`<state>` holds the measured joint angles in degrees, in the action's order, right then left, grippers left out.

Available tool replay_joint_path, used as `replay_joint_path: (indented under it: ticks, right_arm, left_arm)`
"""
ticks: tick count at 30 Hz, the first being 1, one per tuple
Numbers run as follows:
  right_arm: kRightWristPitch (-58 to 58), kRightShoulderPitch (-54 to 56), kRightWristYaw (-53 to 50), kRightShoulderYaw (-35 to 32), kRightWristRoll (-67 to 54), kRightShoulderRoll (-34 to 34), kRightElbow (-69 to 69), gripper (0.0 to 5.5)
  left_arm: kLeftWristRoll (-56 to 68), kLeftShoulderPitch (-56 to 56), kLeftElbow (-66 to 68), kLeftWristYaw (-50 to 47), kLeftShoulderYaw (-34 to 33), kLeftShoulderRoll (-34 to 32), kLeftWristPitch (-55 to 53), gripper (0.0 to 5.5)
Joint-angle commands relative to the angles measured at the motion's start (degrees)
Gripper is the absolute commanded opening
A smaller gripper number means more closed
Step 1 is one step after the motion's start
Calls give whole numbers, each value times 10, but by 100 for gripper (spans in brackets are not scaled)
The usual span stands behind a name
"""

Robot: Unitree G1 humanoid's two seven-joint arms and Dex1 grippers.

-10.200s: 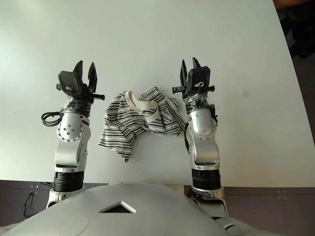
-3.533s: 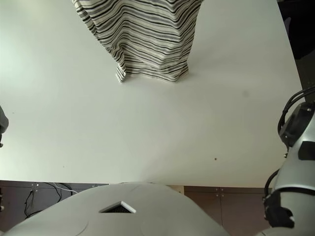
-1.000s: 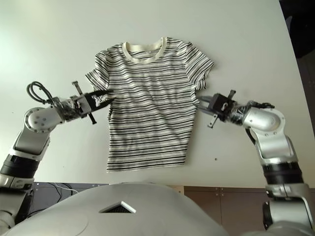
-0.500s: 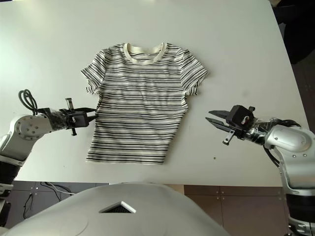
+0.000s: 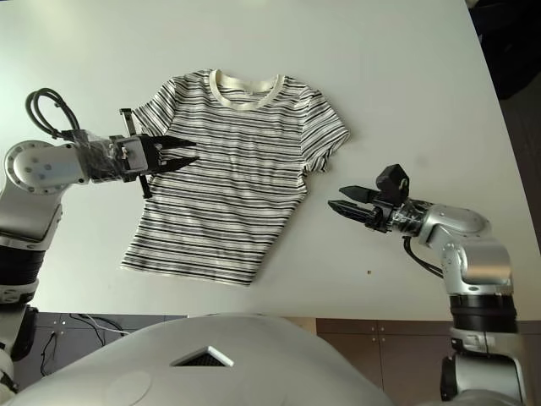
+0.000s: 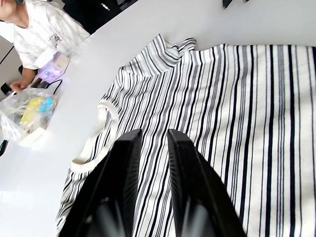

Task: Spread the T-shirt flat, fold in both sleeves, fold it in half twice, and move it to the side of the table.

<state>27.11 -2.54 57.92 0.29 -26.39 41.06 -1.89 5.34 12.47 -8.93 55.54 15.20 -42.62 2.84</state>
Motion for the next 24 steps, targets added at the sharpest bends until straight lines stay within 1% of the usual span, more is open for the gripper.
replay_joint_path:
  ticks: [1, 3, 7, 10, 13, 18, 22, 24]
  right_arm:
    - [-31, 71, 27, 66, 55, -28, -77, 221]
    - [-45, 101, 51, 103, 84, -39, -114, 221]
    - [-55, 137, 94, 144, 107, -54, -170, 221]
    - [-15, 132, 138, 149, 72, -56, -149, 221]
    - [32, 119, 164, 137, 34, -51, -113, 221]
    - [58, 107, 148, 137, 19, -72, -80, 221]
    - [39, 92, 111, 144, 27, -121, -91, 221]
    - [39, 84, 107, 146, 21, -136, -84, 221]
  left_arm:
    - [-37, -2, 6, 16, 42, 15, 24, 96]
    - [-48, -13, 11, 20, 50, 12, 38, 96]
    - [-70, -22, 34, 31, 56, 0, 74, 96]
    - [-79, -24, 45, 33, 57, 2, 91, 96]
    - [-83, -30, 46, 30, 56, 3, 96, 96]
    - [-89, -44, 36, 24, 54, 5, 94, 96]
    - [-85, -38, 38, 33, 56, 8, 94, 96]
    - [-83, -36, 38, 38, 57, 8, 96, 96]
